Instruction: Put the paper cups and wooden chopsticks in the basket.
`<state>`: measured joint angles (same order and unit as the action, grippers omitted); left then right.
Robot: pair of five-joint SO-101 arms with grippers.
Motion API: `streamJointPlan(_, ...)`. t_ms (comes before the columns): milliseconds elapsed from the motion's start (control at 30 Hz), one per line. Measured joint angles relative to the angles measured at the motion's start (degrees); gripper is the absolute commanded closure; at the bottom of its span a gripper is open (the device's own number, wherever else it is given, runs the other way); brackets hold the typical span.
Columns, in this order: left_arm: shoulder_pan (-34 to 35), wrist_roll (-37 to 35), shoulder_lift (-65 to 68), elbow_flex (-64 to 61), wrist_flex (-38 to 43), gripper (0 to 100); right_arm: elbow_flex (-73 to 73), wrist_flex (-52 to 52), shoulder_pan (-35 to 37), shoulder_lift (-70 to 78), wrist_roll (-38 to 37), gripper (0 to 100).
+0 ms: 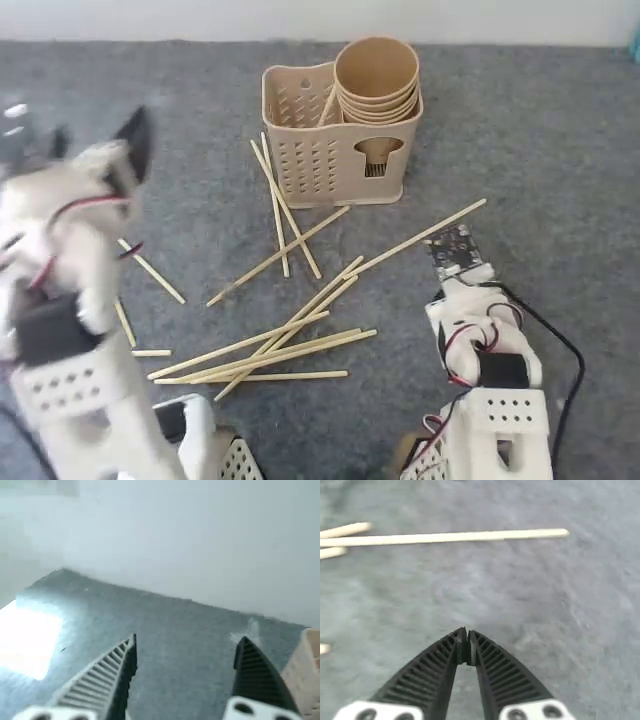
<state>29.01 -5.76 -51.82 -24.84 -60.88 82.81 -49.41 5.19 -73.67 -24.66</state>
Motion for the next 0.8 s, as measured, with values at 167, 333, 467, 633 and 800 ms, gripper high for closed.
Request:
streamJointPlan(167, 15.82, 1.32, -0.70, -1.05, -3.69, 70, -9.14, -9.93, 10.11, 0.00, 0.00, 91.0)
streamJointPlan(333, 27.43, 3.08, -0.97, -10.02, 1.76, 70, -13.19, -10.90, 21.01, 0.09, -0.09, 88.0)
streamJointPlan(467, 36.57, 3.08, -0.97, -18.29, 12.66, 70, -14.68, -5.36, 26.55, 6.68, -3.08, 88.0)
streamJointPlan(633, 44.57, 3.08, -0.62, -22.33, 21.63, 70, -26.20, -1.14, 29.36, 25.49, -3.43, 88.0)
streamJointPlan(800, 49.49, 3.08, 7.56, -19.25, 25.32, 70, -41.49, 2.90, 32.09, 48.97, -5.80, 87.6)
